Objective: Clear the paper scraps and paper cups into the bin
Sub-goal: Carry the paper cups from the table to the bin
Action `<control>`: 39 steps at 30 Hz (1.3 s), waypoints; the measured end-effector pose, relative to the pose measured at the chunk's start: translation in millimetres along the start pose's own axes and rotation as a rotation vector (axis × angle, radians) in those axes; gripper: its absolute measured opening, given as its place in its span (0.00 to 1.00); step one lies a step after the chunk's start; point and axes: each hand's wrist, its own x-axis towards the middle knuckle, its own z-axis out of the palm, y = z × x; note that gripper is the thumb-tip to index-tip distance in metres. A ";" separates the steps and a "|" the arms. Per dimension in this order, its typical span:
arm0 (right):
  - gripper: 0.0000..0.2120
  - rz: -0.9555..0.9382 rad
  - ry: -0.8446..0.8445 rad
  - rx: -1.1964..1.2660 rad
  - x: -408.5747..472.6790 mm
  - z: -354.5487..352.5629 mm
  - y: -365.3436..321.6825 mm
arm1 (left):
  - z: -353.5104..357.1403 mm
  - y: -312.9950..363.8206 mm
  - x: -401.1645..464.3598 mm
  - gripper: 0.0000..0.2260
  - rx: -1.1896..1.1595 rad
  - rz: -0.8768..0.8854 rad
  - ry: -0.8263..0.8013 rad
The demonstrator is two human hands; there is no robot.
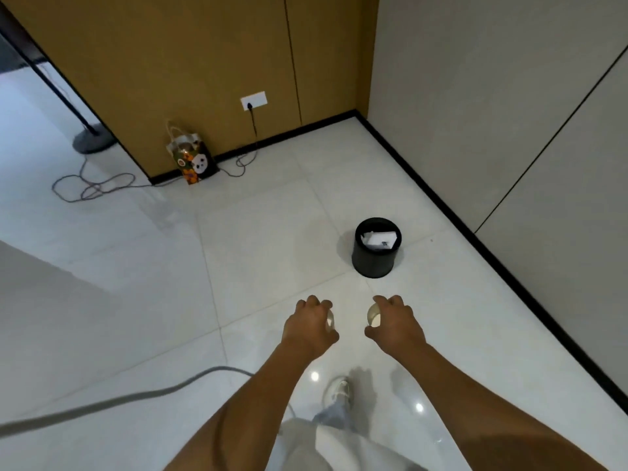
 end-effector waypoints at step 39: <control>0.33 -0.165 -0.265 -0.242 542.8 -250.6 27.8 | -81.1 124.7 520.1 0.25 -0.312 -0.419 -0.143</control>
